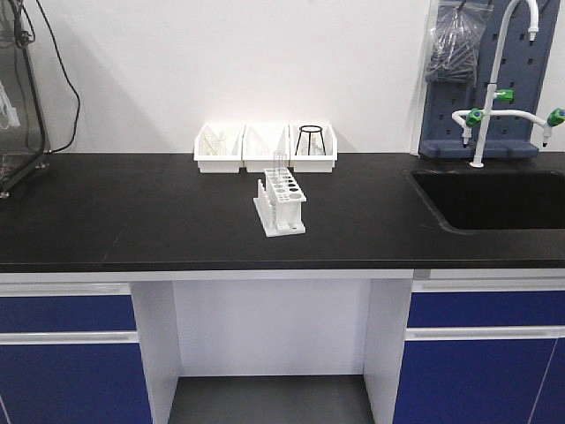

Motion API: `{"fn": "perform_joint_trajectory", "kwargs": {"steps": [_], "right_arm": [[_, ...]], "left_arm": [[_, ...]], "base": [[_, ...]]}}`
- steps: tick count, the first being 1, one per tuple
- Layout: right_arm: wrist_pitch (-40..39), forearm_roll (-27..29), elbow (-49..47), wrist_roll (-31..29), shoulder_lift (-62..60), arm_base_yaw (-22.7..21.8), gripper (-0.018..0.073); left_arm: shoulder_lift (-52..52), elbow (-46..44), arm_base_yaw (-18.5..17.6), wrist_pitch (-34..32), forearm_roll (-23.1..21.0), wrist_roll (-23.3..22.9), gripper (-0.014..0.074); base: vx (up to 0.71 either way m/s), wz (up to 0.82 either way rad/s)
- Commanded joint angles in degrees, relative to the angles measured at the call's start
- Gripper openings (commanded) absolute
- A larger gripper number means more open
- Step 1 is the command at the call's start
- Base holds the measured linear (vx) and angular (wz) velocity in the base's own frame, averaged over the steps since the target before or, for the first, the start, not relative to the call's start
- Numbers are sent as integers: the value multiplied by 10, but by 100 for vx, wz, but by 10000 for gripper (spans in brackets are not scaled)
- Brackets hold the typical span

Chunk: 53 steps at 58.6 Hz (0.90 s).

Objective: Flip and reinsert test tube from rack
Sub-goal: 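Drive the base toward the white test-tube rack on the bench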

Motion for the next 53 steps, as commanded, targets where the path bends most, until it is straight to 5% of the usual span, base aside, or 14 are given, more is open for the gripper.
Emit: {"fn": "perform_joint_trajectory", "kwargs": {"steps": [1, 53], "right_arm": [[-43, -3, 2, -5, -8, -2, -10], [-44, -3, 2, -5, -8, -2, -10]], "left_arm": [[-5, -2, 0, -46, -3, -5, -6], [-5, -2, 0, -46, -3, -5, -6]], "base": [[0, 0], [1, 0]]}}
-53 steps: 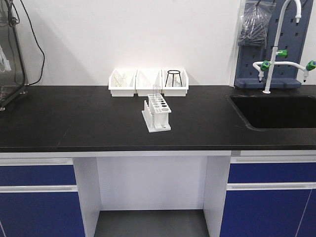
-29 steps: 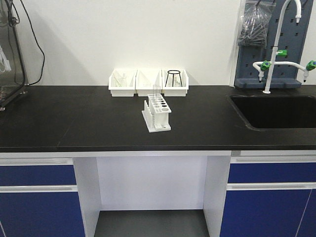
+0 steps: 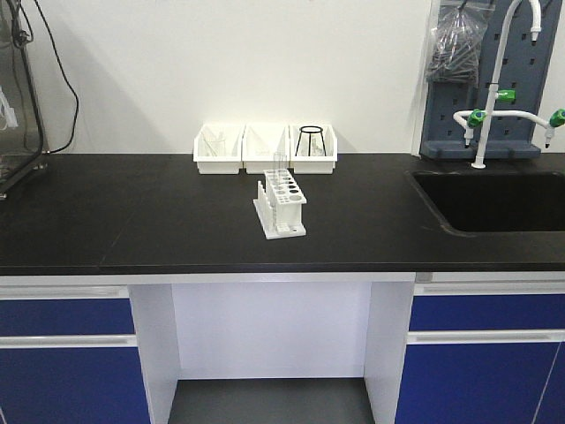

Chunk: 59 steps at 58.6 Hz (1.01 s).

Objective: Flip and reinsert test tube from rack
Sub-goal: 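Drive the base toward the white test-tube rack on the bench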

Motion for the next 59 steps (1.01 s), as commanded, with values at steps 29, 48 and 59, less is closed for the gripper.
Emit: {"fn": "perform_joint_trajectory", "kwargs": {"steps": [29, 48, 59], "right_arm": [[-44, -2, 2, -5, -8, -2, -10], [-43, -2, 2, -5, -8, -2, -10], [-43, -2, 2, -5, -8, -2, -10]], "left_arm": [[-5, -2, 0, -46, -3, -5, -6], [-5, -2, 0, -46, -3, -5, -6], [-5, -2, 0, -46, -3, -5, -6]], "base": [[22, -4], [38, 7], [40, 5]]}}
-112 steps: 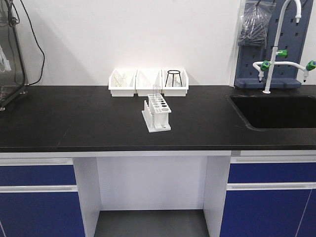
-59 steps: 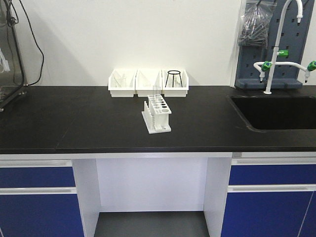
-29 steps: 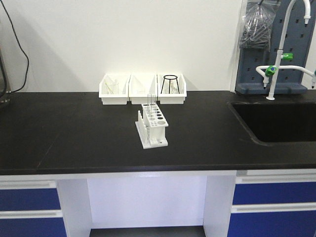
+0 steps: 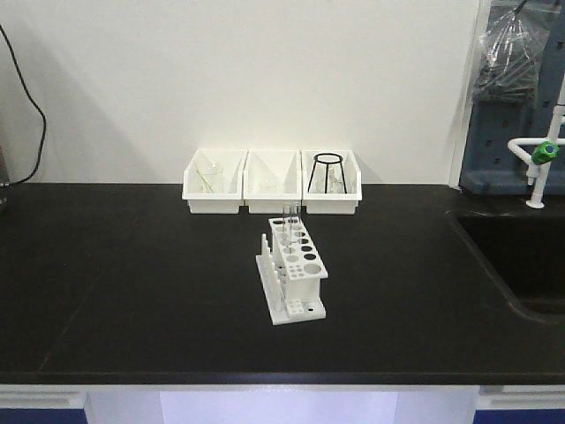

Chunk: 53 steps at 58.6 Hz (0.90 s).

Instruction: Flip and reinsert test tube from rack

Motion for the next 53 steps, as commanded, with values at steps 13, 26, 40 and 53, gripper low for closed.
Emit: {"fn": "perform_joint_trajectory", "kwargs": {"steps": [13, 26, 40, 53], "right_arm": [[-43, -2, 2, -5, -8, -2, -10], [-43, -2, 2, -5, -8, -2, -10], [-43, -3, 2, -5, -8, -2, -10], [-40, -3, 2, -5, -8, -2, -10]], "left_arm": [[-5, -2, 0, -46, -3, -5, -6], [-5, -2, 0, -46, -3, -5, -6], [-5, -2, 0, -46, -3, -5, -6], [-5, -2, 0, -46, -3, -5, -6]], "base": [[39, 1], [36, -1], [34, -2], [30, 0]]}}
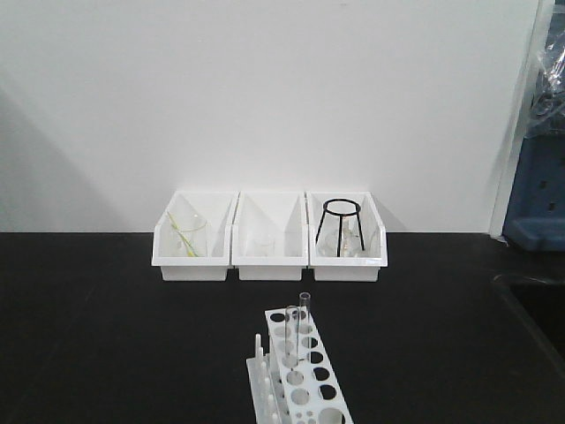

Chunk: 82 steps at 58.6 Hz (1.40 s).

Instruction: Flip and reinsert test tube from rack

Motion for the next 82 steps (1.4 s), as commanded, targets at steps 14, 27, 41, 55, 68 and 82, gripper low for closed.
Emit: {"fn": "perform_joint_trajectory", "kwargs": {"steps": [14, 27, 41, 55, 68, 82], "right_arm": [[-44, -3, 2, -5, -8, -2, -10], [-44, -3, 2, -5, -8, -2, -10], [-48, -2, 2, -5, -8, -2, -10], [-179, -3, -66, 4, -5, -2, -10], [-79, -25, -341, -29, 173, -2, -10], [-70, -22, -483, -15, 364, -2, -10]], "left_arm": [[-5, -2, 0, -46, -3, -5, -6], [-5, -2, 0, -46, -3, -5, -6], [-5, -2, 0, -46, -3, -5, -6], [-5, -2, 0, -46, -3, -5, -6], [-5, -2, 0, -46, -3, -5, -6], [-5, -2, 0, -46, -3, -5, -6]], "base": [[22, -3], [11, -4], [3, -1], [0, 0], [0, 0], [0, 0]]}}
